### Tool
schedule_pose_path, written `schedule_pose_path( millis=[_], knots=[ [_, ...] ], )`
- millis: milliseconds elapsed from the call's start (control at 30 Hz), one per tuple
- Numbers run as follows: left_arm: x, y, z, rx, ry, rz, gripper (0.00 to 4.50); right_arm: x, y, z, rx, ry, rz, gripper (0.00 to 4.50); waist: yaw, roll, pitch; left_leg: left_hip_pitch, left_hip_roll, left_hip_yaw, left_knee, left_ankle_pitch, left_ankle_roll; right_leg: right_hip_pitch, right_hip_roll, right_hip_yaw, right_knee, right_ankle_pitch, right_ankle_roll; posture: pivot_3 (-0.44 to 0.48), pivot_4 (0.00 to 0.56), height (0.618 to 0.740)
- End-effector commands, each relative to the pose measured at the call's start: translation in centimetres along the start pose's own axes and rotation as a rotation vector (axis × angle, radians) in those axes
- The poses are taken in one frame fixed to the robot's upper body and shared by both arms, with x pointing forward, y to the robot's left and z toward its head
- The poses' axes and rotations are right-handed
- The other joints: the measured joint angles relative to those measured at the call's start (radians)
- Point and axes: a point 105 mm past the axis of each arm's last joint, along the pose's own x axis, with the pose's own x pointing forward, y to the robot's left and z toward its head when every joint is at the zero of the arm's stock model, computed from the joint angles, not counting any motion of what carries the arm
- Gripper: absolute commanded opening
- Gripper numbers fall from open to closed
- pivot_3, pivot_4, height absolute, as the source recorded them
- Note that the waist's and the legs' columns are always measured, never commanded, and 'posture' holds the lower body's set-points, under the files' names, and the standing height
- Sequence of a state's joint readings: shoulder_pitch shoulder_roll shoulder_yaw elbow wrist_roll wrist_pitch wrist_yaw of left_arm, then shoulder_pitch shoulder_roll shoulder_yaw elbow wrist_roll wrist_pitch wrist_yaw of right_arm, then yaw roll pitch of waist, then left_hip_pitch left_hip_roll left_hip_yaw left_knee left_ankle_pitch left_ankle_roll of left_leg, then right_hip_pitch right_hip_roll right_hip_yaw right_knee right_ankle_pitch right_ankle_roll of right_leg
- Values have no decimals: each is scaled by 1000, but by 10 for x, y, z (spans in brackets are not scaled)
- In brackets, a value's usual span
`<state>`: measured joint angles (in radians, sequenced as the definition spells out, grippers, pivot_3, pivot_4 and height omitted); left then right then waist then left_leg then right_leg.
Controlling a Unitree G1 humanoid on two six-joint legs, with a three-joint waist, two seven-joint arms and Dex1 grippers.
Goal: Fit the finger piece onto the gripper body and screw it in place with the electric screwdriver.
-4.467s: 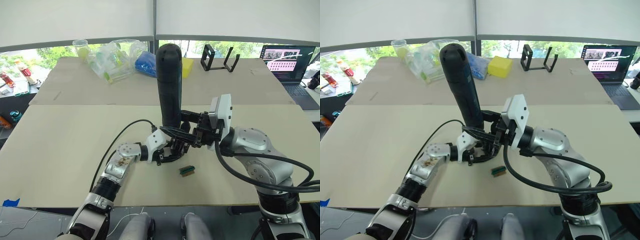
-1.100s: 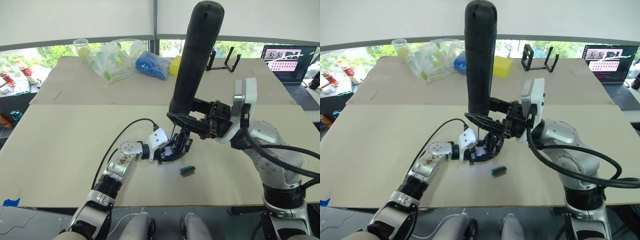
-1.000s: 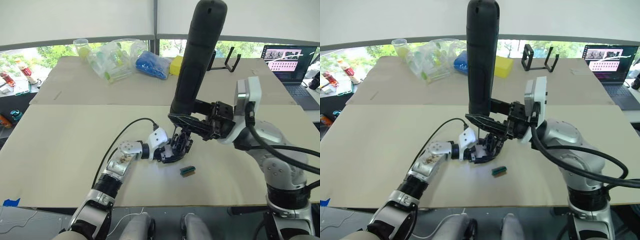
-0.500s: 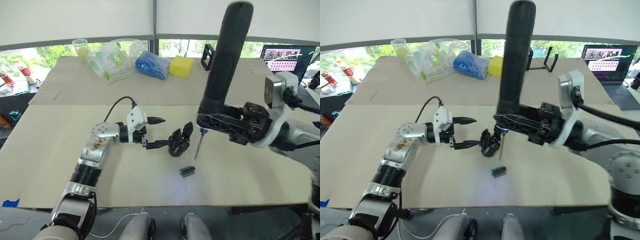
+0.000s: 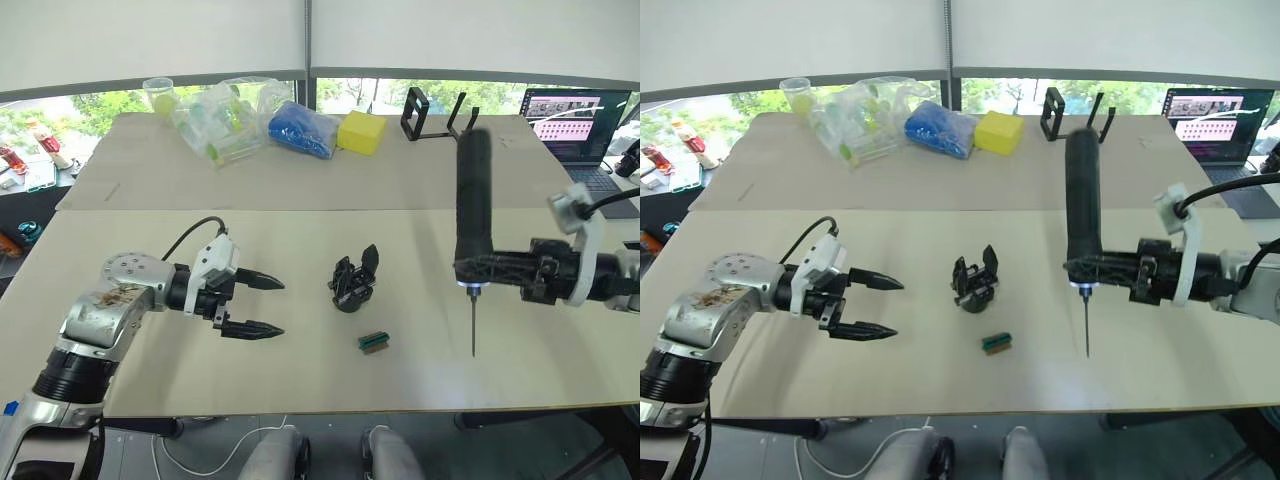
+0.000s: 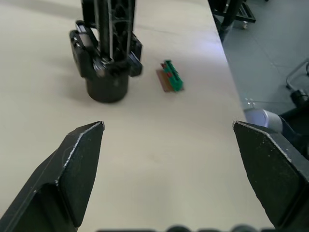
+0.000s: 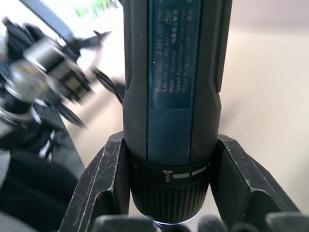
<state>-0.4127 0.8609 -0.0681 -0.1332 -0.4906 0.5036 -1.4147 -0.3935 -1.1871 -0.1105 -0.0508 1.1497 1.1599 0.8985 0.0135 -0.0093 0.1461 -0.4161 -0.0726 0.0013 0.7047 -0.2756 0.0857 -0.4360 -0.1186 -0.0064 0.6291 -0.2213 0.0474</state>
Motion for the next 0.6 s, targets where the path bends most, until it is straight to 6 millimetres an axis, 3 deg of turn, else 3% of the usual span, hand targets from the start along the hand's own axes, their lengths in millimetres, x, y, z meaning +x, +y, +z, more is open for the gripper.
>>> schedule_pose_path(
  millis=[33,200,267,367,433,500,600],
  knots=[
    [-14,-8,11,53,12,2,4500,-8,-16,-12,82,107,-65,1897,-1,0,0,0,0,0,0,0,0,0,-1,0,0,0,0,0,150,740],
    [-14,-7,5,30,32,40,4500,-2,-50,-29,171,196,-169,1897,-3,5,3,0,0,1,0,0,0,-1,-1,0,-1,0,0,0,150,740],
    [-16,-8,1,-7,32,44,4500,0,-68,-33,176,205,-229,2916,-5,5,3,0,0,1,-1,0,-1,-1,-1,0,0,0,0,0,150,740],
    [-18,-13,-6,-30,53,42,4500,-4,-75,-35,134,212,-223,3902,-5,6,3,0,0,3,-3,1,-1,-3,0,-1,0,0,0,0,150,740],
    [-28,-16,-16,-84,78,62,4500,-17,-85,-36,14,207,-254,4457,-4,6,3,0,0,3,-4,1,-1,-3,1,-3,0,0,0,0,150,740],
    [-39,-18,-21,-131,96,85,4500,-32,-85,-30,-150,194,-245,4457,-1,6,4,0,0,3,-4,1,-1,-3,2,-4,0,0,0,0,150,740],
    [-62,-23,-24,-196,122,118,4500,-59,-64,-10,-378,110,-130,4457,2,8,4,0,-1,3,-3,0,-1,-3,5,-6,0,0,0,0,150,740]
  ],
)
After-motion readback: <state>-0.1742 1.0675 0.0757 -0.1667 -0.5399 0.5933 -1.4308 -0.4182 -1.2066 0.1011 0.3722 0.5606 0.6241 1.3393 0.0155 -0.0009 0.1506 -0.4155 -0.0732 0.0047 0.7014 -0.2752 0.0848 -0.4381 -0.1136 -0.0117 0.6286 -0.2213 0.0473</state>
